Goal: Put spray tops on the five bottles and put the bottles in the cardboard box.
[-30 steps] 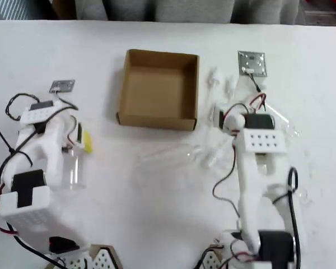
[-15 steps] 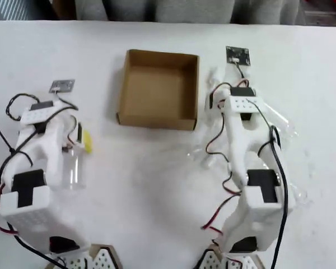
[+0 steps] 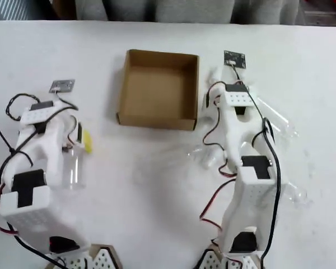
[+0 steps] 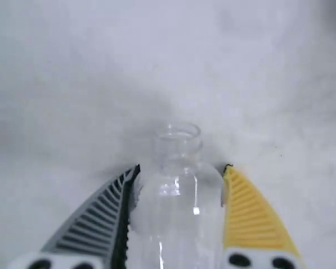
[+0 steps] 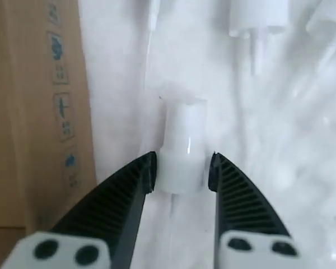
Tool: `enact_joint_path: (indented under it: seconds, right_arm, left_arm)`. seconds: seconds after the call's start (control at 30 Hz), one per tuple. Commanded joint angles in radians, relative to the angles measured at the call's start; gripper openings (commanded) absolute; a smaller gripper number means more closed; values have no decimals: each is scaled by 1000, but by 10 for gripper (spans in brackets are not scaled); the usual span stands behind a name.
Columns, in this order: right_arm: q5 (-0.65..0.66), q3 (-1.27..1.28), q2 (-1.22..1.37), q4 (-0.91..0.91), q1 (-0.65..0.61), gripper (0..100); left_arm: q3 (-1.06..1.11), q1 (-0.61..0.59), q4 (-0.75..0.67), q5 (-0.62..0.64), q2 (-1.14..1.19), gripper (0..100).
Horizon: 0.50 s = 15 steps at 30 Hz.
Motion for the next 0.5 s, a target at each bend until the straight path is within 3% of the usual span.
enact_joint_path:
  seconds: [0.0,0.37,0.47]
  right_arm:
    - [-9,-48,-15,22,-1,138]
    - [2,-60,-4,25,-1,137]
    - [64,-64,-5,25,2,137]
  left_arm:
    - [-14,-27,-32,3,-18,20]
    - [-14,-27,-32,3,-18,20]
    - [-12,-27,-32,3,-18,20]
